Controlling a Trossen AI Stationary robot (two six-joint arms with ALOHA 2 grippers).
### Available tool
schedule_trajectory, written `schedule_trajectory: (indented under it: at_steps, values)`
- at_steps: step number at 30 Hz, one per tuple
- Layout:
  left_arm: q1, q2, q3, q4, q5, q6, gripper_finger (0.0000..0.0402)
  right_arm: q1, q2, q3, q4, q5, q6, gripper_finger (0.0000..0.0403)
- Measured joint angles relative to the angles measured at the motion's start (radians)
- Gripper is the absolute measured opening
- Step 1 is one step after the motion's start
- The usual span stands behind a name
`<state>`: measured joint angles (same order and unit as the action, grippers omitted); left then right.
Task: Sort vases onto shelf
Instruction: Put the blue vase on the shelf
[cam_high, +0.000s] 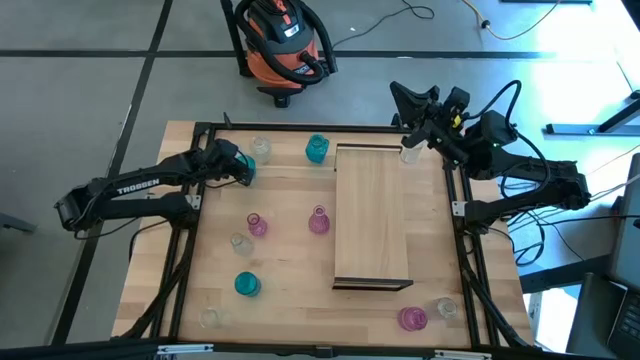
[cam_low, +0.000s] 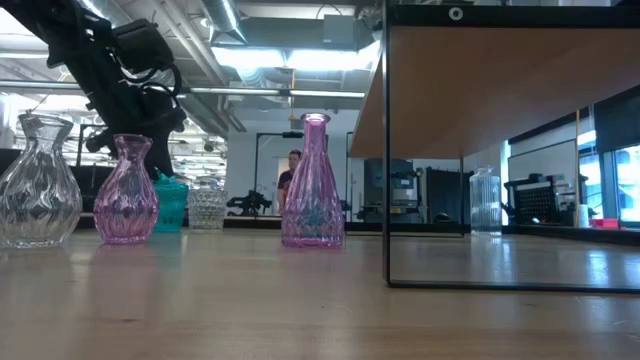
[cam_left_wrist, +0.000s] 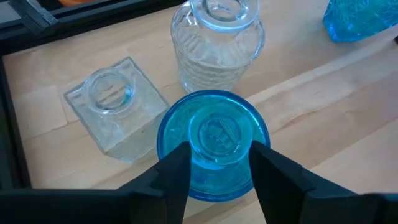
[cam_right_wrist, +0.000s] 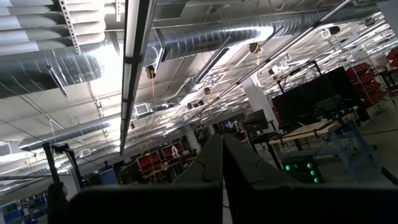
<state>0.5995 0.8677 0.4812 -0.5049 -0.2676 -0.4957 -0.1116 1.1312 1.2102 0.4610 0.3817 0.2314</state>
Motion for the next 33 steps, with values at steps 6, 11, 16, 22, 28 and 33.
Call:
schedule_trajectory:
  at_steps: [6,11,16,22,28,33]
  values:
    - [0.0,0.0,0.0,0.001,-0.003,0.0,0.0157,0.0,0.0,0.0,0.0,0.0,0.0,0.0001]
    - [0.0,0.0,0.0,0.023,-0.003,-0.044,0.0157,0.0,0.0,0.0,-0.006,0.001,0.0,0.0001]
    - [0.0,0.014,0.0,0.042,-0.003,-0.047,0.0157,0.0,0.0,0.0,-0.016,0.001,0.0,0.0001]
    - [0.0,0.038,0.0,0.061,0.023,-0.052,0.0157,0.0,0.0,0.0,-0.016,0.001,0.0,0.0001]
    - [0.0,0.042,0.0,0.081,0.022,-0.053,0.0158,0.0,0.0,0.0,-0.018,0.0,0.0,0.0001]
    - [0.0,0.042,0.0,0.101,0.014,-0.071,0.0158,0.0,0.0,0.0,-0.018,-0.001,0.0,0.0001]
